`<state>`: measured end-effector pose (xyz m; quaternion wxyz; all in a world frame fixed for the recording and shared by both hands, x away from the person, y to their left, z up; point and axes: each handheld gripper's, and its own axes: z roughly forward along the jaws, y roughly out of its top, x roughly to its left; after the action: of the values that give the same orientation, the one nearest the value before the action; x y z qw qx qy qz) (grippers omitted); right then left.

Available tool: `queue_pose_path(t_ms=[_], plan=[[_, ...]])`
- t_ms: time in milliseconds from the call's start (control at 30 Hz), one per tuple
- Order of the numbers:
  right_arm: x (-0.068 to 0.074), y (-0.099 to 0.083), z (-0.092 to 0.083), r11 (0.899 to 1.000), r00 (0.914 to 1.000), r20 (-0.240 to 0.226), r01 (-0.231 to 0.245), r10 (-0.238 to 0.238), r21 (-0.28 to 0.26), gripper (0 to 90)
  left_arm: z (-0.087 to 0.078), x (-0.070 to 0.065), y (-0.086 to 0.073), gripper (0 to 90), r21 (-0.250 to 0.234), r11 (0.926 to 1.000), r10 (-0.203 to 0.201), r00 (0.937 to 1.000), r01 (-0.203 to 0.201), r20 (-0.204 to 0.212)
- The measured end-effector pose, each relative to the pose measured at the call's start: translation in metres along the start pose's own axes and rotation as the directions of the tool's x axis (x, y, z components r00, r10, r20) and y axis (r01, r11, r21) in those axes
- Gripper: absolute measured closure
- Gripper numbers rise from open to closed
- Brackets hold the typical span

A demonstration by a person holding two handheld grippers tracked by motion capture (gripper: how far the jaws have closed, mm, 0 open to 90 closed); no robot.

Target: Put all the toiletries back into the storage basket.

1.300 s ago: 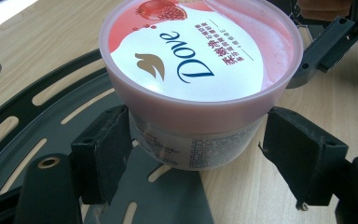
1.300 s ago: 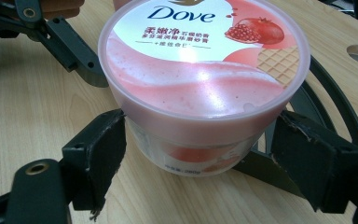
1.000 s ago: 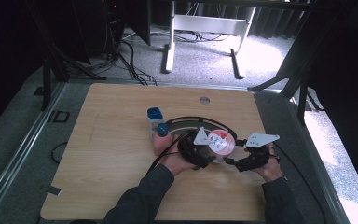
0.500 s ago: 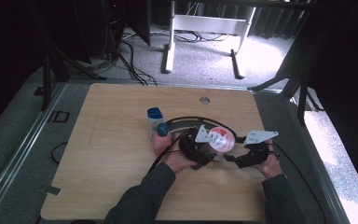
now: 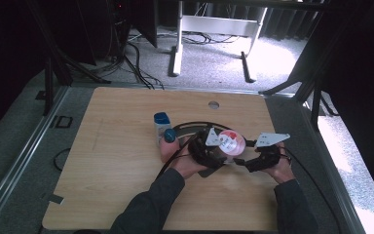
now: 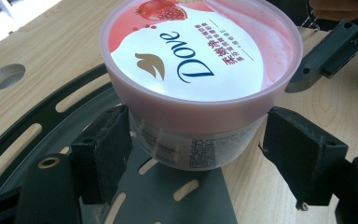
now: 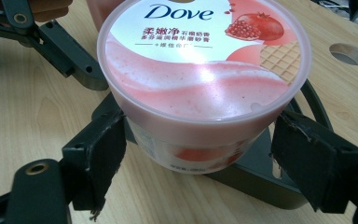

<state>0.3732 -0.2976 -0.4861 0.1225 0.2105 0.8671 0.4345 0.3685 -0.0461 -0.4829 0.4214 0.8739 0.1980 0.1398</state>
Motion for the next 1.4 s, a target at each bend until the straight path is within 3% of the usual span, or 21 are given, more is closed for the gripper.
queue_pose_path(t_ms=[500,1400], plan=[[-0.011,-0.002,0.004,1.000,0.9999,0.002,-0.017,0.017,0.025,18.1,0.010,0.003,0.002,23.9,0.006,1.0000,-0.006,0.9999,0.006,-0.016],[-0.031,0.002,0.015,0.998,0.9992,0.016,-0.039,0.038,0.047,18.4,0.027,0.013,0.003,23.9,-0.014,0.9979,-0.063,0.9955,0.063,-0.071]])
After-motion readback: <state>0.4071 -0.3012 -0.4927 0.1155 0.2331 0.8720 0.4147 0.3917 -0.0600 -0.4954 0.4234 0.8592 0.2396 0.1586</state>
